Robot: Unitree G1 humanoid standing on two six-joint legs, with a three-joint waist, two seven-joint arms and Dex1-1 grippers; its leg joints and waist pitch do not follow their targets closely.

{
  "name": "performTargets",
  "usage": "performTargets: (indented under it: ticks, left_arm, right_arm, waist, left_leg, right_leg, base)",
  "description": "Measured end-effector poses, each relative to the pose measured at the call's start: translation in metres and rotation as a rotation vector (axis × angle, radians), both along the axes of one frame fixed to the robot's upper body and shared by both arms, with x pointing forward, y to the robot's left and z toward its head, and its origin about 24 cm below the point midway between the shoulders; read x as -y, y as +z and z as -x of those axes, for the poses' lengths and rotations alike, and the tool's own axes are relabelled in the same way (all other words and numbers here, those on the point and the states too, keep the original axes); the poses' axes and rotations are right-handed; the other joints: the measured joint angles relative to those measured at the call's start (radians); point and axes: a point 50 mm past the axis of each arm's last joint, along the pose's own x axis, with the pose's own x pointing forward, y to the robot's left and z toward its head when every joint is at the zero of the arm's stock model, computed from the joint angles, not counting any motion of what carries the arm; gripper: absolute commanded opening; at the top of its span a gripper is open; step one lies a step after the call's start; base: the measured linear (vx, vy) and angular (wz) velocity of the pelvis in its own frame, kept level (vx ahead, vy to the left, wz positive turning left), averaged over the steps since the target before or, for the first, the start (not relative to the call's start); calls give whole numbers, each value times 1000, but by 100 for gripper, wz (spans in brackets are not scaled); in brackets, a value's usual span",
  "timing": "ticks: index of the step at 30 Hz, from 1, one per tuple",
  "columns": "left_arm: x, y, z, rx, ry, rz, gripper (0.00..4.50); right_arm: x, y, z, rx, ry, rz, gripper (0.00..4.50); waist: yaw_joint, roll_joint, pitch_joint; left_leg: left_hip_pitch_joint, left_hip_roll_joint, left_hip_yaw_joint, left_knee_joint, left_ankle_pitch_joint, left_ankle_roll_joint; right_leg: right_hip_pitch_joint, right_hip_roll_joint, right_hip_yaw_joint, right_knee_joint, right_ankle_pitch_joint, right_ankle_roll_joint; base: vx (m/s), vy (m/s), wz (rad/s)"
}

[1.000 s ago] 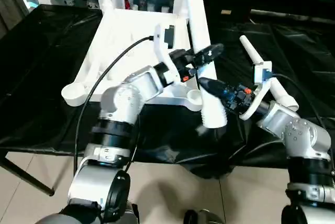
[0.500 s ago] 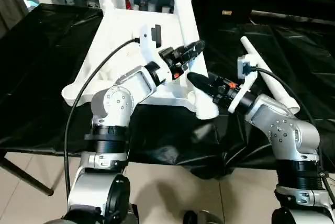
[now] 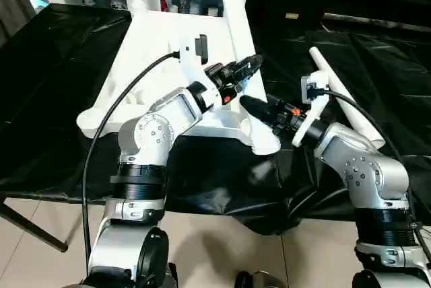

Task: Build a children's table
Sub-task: Pick table leg

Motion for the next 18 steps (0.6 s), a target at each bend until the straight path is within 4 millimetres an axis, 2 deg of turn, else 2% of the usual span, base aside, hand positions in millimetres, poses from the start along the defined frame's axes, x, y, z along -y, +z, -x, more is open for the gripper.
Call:
performTargets:
  ticks: [1, 6, 13, 18]
  left_arm:
    - [0, 0, 0, 9, 0, -2, 187]
    - [-9, 5, -2, 65, 15, -12, 186]
    - [-27, 21, -7, 173, -37, -31, 186]
    - [-34, 18, -3, 220, -185, -77, 186]
  right_arm:
    - [0, 0, 0, 1, 0, -3, 240]
    - [-4, -3, -1, -37, 19, -21, 289]
    - [4, -3, 0, -88, 85, -82, 298]
    - [15, 5, 5, -113, 199, -94, 298]
  waist:
    - [0, 0, 0]
    - [-3, 0, 0]
    - [-1, -1, -1]
    - [1, -3, -2]
  left_leg:
    - [0, 0, 0, 0, 0, 0]
    - [0, 0, 0, 0, 0, 0]
    - [0, 0, 0, 0, 0, 0]
    - [1, 0, 1, 0, 0, 0]
  right_leg:
    - [0, 0, 0, 0, 0, 0]
    - [0, 0, 0, 0, 0, 0]
    - [0, 0, 1, 0, 0, 0]
    - [1, 0, 1, 0, 0, 0]
  base:
    - [0, 0, 0]
    - [0, 0, 0]
    - [0, 0, 0]
    - [0, 0, 0]
